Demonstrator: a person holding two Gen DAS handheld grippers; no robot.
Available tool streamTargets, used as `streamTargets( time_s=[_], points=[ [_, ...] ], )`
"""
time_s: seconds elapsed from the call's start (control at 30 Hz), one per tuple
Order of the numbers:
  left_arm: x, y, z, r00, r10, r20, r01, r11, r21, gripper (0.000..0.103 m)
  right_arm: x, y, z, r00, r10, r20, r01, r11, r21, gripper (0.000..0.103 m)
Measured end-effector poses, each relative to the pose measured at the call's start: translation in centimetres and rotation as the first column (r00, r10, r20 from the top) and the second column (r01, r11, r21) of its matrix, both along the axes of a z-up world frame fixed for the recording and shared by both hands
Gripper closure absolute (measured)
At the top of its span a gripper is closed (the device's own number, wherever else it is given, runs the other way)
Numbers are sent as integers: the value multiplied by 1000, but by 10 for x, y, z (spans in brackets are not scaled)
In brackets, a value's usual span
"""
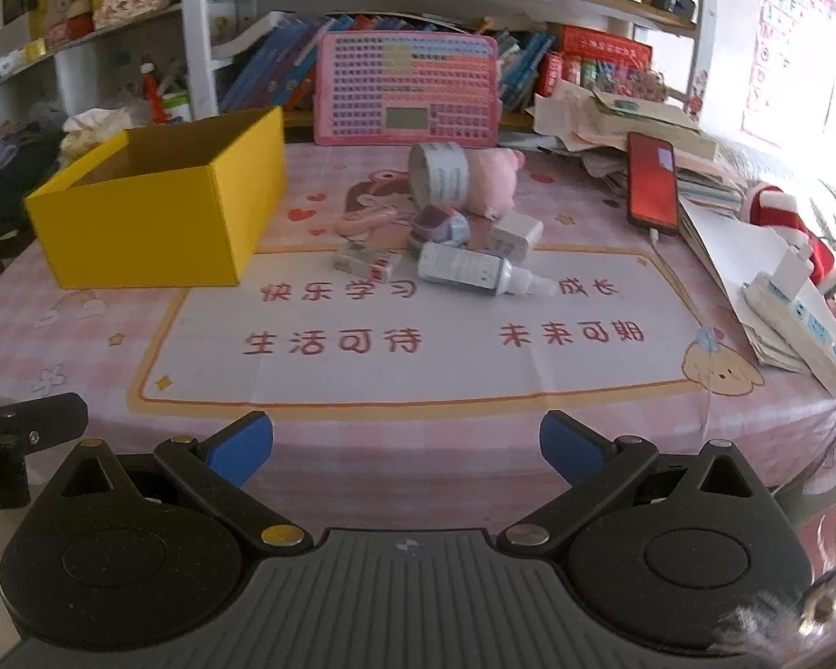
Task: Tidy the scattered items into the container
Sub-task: 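Move both grippers open toward the scattered items beside the tape roll, then grasp the white-and-red card with the left gripper while the right gripper grasps the white bottle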
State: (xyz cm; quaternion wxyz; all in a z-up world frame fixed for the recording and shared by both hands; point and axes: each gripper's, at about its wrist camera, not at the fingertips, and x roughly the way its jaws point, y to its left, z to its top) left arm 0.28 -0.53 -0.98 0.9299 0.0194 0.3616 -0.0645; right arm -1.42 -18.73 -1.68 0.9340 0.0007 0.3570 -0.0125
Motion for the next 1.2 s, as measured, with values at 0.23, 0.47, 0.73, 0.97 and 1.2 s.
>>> streamTargets(
  time_s=[0.23,0.47,0.73,0.97,1.2],
  points=[
    [21,-27,-5,997,-77,-6,77,997,12,0,22,-23,-3,999,-37,-15,37,999,6,0],
    [50,-53,-5,990,-140,2,140,990,34,0,55,-40,-7,998,-47,-35,48,999,15,0],
    [86,-84,-4,983,-184,6,184,982,34,1,95,-65,-1,999,-46,-24,46,999,19,0],
    [117,-113,-11,981,-194,-29,195,979,56,6,132,-83,-6,999,0,-48,1,1000,18,0],
    [143,-132,-16,983,-173,-57,178,979,98,10,171,-88,-10,995,88,-55,-86,996,30,3]
  ],
)
